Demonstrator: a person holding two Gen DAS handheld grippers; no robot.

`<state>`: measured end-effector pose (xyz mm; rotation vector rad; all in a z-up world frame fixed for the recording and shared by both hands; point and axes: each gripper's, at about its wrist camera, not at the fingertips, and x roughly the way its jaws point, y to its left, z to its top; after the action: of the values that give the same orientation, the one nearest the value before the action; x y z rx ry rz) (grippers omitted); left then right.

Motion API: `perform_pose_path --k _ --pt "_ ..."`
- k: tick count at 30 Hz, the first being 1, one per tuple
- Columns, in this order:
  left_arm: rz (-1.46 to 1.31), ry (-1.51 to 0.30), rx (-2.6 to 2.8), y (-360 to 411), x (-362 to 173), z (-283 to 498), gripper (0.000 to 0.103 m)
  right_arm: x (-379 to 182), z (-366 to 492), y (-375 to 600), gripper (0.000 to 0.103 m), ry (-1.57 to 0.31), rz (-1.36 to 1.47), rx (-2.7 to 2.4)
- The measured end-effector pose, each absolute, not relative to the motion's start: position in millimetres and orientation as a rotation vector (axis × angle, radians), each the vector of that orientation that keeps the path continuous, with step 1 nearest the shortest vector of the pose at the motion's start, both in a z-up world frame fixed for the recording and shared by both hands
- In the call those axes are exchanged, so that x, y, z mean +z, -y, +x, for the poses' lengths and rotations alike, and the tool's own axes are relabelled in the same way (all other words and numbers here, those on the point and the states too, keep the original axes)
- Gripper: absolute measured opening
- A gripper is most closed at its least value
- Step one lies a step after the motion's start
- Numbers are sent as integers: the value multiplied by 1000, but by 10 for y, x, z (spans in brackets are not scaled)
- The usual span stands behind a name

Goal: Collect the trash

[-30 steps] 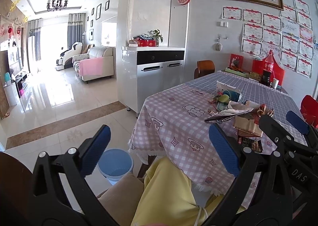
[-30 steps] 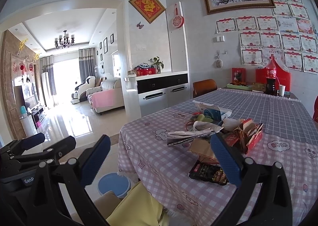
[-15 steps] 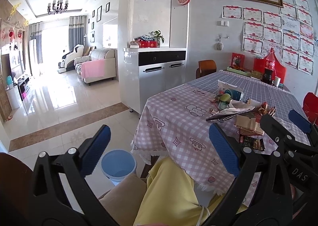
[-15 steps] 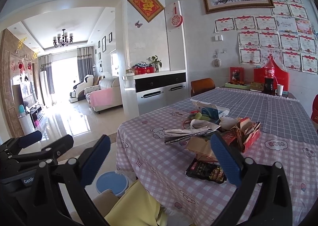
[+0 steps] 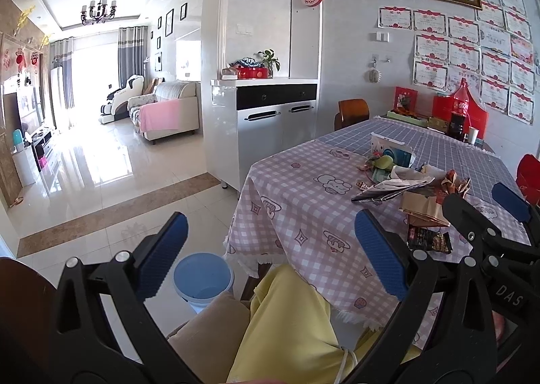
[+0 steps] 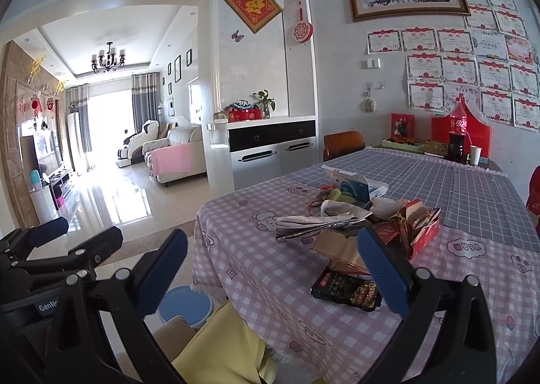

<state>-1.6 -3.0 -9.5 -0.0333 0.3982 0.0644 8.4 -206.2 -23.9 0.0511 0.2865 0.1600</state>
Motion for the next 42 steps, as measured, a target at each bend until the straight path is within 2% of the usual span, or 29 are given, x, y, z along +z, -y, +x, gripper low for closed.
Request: perform_pose_path --k 28,42 --pt "-34 -354 19 123 -57 -133 97 -408 200 2021 99 -346 6 83" --pt "-67 -512 8 39 -285 334 97 -450 435 2231 99 -392 75 36"
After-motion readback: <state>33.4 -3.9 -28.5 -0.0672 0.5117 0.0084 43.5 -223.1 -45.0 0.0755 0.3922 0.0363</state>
